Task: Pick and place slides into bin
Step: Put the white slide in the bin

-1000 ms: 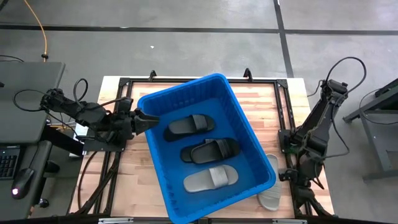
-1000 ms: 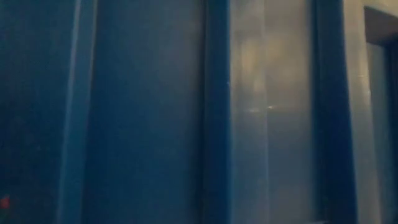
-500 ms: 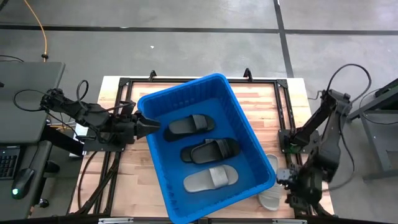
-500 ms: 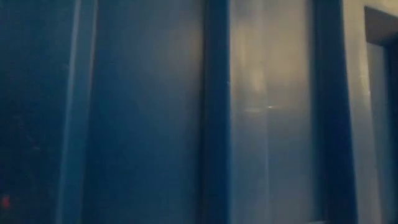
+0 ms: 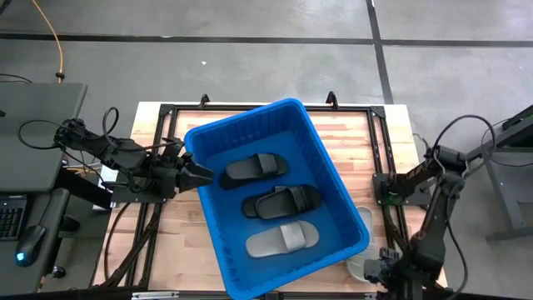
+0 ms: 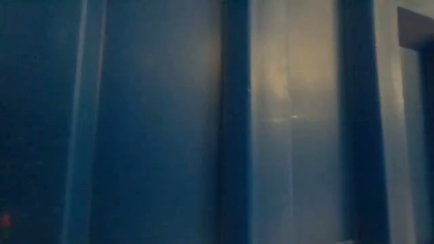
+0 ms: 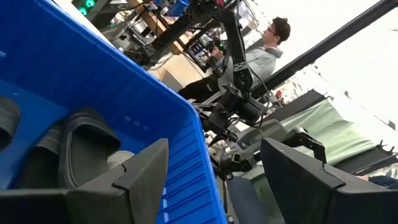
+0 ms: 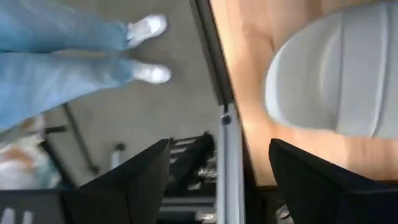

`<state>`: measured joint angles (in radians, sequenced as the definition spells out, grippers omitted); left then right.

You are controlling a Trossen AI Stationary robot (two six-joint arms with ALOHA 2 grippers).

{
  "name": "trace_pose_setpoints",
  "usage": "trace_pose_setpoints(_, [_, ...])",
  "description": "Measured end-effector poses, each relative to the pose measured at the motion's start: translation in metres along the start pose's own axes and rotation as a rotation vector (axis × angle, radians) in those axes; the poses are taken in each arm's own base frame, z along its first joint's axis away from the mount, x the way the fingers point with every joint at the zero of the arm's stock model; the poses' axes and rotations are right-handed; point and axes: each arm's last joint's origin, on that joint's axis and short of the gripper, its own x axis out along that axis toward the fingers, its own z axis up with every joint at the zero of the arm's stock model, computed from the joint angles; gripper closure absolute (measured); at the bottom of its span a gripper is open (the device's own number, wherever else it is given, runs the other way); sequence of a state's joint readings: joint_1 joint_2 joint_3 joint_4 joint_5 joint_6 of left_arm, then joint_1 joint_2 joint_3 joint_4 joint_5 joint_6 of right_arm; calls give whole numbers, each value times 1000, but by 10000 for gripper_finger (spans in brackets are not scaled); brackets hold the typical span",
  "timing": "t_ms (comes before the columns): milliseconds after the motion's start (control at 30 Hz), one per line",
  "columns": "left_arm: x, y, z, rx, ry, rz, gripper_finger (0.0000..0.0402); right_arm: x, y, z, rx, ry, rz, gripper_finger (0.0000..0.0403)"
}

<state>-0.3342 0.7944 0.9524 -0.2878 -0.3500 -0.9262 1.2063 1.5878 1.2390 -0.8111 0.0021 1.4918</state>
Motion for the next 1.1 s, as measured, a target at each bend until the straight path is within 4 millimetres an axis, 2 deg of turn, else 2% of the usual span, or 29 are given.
trace_pose_setpoints(133, [0, 0, 0, 5, 1, 0, 158, 13, 3, -8, -65, -56, -93, 142])
trace_pose_setpoints(367, [0, 0, 0, 5, 6, -3, 158, 34, 12, 2, -64, -135, -134, 142])
trace_pose_setpoints(533, [0, 0, -2, 42, 46, -26, 158, 47, 11, 12, 72, -74, -167, 142])
trace_pose_setpoints(667, [0, 0, -2, 68, 46, -26, 158, 51, 3, 16, 77, -90, -262, 141])
trace_pose_setpoints(833, [0, 0, -2, 89, 47, -26, 158, 51, 0, 18, 32, -150, -295, 141])
trace_pose_setpoints(1100, [0, 1, -3, 94, 58, -12, 158, 50, -2, 15, -10, -123, -319, 141])
